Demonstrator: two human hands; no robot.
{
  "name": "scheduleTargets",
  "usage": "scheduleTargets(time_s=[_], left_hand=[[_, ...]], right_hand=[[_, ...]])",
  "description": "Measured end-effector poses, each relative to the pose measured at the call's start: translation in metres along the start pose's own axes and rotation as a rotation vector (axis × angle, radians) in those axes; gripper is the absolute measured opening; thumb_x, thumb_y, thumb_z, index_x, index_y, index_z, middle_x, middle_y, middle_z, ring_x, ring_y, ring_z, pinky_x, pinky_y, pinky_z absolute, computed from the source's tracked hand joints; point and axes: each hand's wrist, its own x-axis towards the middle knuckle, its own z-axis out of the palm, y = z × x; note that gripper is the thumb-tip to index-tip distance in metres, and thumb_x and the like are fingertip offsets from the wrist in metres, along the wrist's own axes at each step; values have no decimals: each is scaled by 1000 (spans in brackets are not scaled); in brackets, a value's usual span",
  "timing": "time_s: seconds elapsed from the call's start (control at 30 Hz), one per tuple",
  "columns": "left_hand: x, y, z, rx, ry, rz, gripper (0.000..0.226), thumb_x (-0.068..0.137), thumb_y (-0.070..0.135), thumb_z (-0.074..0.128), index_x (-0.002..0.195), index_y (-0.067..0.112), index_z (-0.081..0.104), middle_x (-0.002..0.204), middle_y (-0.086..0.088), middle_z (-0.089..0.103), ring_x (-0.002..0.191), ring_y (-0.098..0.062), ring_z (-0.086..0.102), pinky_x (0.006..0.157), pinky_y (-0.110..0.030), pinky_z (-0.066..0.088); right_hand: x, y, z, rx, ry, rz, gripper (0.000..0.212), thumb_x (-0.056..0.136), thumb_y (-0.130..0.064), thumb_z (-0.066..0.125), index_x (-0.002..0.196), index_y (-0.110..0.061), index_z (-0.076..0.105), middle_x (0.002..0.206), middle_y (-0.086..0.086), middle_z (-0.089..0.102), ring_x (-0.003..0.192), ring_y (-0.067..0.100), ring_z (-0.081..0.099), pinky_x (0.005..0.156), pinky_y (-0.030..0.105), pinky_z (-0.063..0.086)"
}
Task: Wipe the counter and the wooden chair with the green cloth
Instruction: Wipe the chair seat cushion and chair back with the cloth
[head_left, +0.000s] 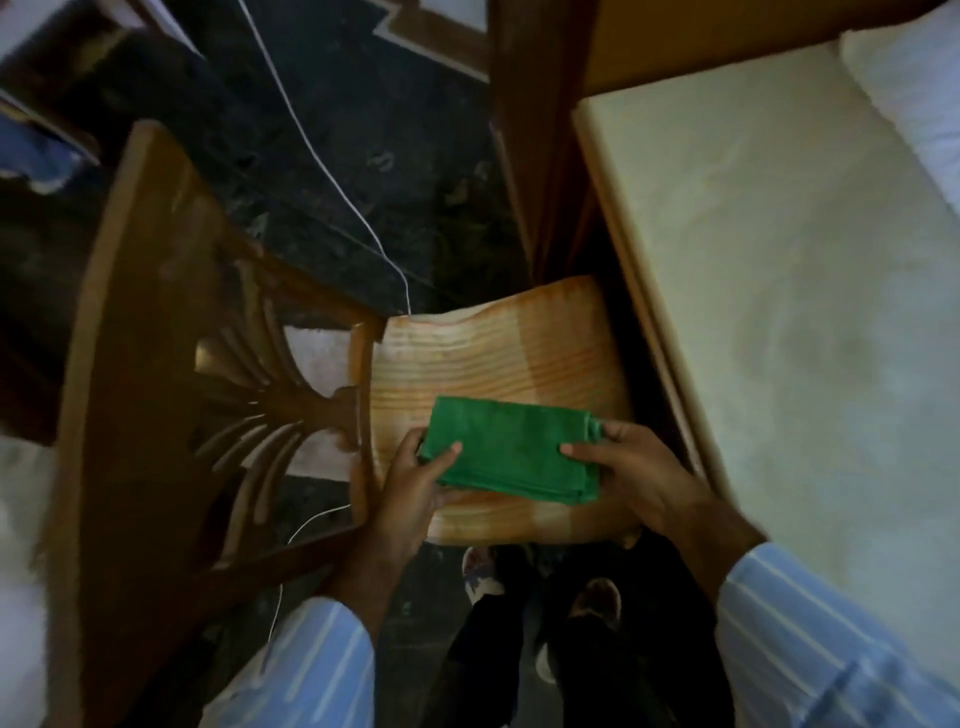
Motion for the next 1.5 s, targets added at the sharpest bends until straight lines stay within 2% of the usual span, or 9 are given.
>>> scheduleTargets(time_s=[0.23,0.4,0.53,0.67,0.83,0.93,1.13,1.33,1.5], left_hand=[[35,-39,-55,93,91,-116,30,90,21,74,117,29,67,125,-1,71,110,-25,71,83,-46,60],[94,-31,-57,94,115,-85,25,97,25,65,95,49,72,103,20,76,94,-6,74,67,-34,61],[157,-16,-58,140,176,52,32,99,17,60,130,27,61,119,4,73,104,-18,72,71,-34,61],[215,6,-57,462,222,248,28,100,15,59,125,3,60,121,-12,70,110,-26,69,91,-46,58],[260,25,-51,1002,394,465,41,93,25,67,128,9,55,127,-9,64,117,-22,63,94,-36,56],[267,23,-50,1474,442,677,74,90,24,68,152,6,32,155,-15,38,142,-29,39,113,-43,41],[282,15,-47,1906,-183,664,79,98,49,51,160,12,19,169,-10,8,155,-30,5,123,-48,10],[304,9,-51,1994,-204,655,87,97,58,44,160,10,8,169,-8,3,155,-26,3,125,-46,6],[308,2,-42,1913,-81,683,57,105,27,39,158,14,24,168,-4,16,154,-24,13,123,-42,7]], right_hand=[[72,64,27,-182,158,189,30,101,-6,67,131,-3,69,121,18,77,89,23,75,63,29,62],[136,65,32,-226,166,167,33,99,-4,69,132,1,67,130,25,72,95,31,74,68,35,64],[201,48,44,-234,171,46,53,94,18,61,145,7,53,142,34,62,120,46,66,94,56,57],[253,32,63,-132,150,-30,62,92,22,56,150,1,48,138,26,64,116,38,67,90,46,60],[304,21,76,-6,140,-141,53,97,15,56,147,1,49,135,19,65,117,29,68,81,29,64],[308,27,59,-366,317,-338,41,99,-1,64,139,-2,61,128,12,69,124,30,68,104,42,60],[305,52,-32,-1437,488,-593,65,103,-44,47,157,-7,47,169,24,34,158,46,28,129,60,21],[301,76,-66,-1633,596,-725,64,110,-50,32,167,-21,31,176,14,22,163,37,21,130,59,18],[306,84,-65,-1662,663,-757,61,112,-51,30,168,-28,24,178,10,19,165,33,18,131,56,16]])
